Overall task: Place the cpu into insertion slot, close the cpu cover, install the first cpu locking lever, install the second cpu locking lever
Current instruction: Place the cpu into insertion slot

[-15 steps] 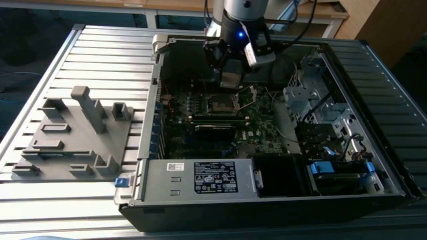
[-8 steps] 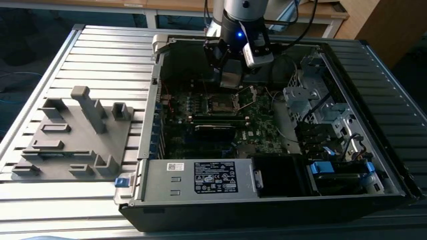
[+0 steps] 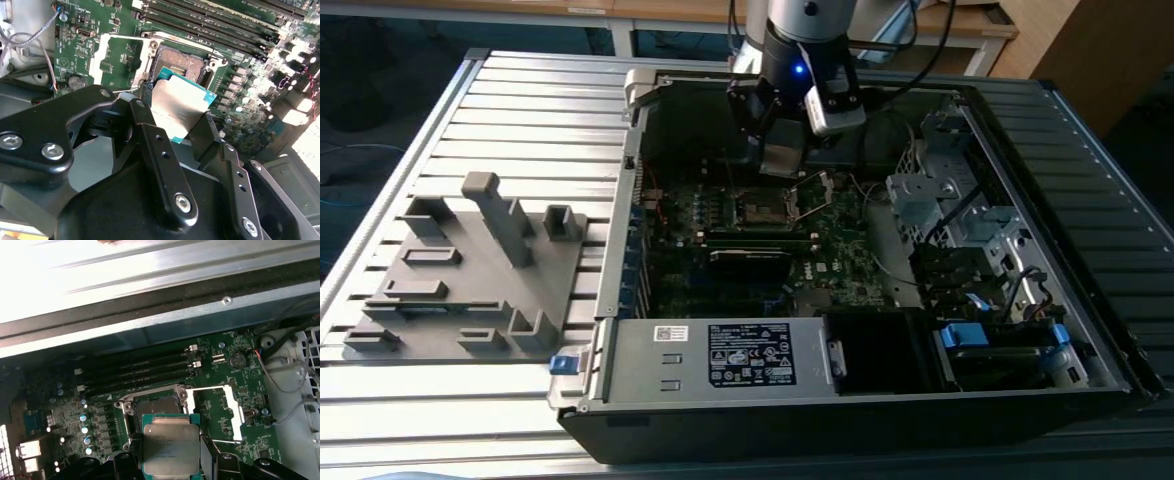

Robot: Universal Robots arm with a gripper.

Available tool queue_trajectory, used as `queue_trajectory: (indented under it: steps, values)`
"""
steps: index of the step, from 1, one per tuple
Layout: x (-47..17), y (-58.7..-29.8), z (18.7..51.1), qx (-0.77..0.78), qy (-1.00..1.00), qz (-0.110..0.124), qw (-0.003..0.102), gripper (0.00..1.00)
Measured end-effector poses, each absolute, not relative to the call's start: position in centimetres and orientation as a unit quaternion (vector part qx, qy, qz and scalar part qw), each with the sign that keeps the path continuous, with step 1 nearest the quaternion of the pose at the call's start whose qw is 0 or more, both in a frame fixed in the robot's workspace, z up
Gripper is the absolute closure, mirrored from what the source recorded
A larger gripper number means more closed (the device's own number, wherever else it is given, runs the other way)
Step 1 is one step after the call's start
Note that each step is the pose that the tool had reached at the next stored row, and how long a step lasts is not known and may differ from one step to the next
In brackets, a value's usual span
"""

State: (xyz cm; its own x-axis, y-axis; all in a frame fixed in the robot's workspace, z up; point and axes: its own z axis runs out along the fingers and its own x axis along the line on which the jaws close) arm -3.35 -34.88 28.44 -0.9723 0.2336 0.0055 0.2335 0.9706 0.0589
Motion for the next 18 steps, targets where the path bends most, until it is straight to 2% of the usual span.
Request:
queue_trajectory:
  steps: [7, 18]
  values:
    - [-3.34, -34.88, 28.38, 0.172, 0.985, 0.029, 0.002, 0.46]
    - [-3.35, -34.88, 28.37, 0.177, 0.984, 0.029, 0.003, 0.46]
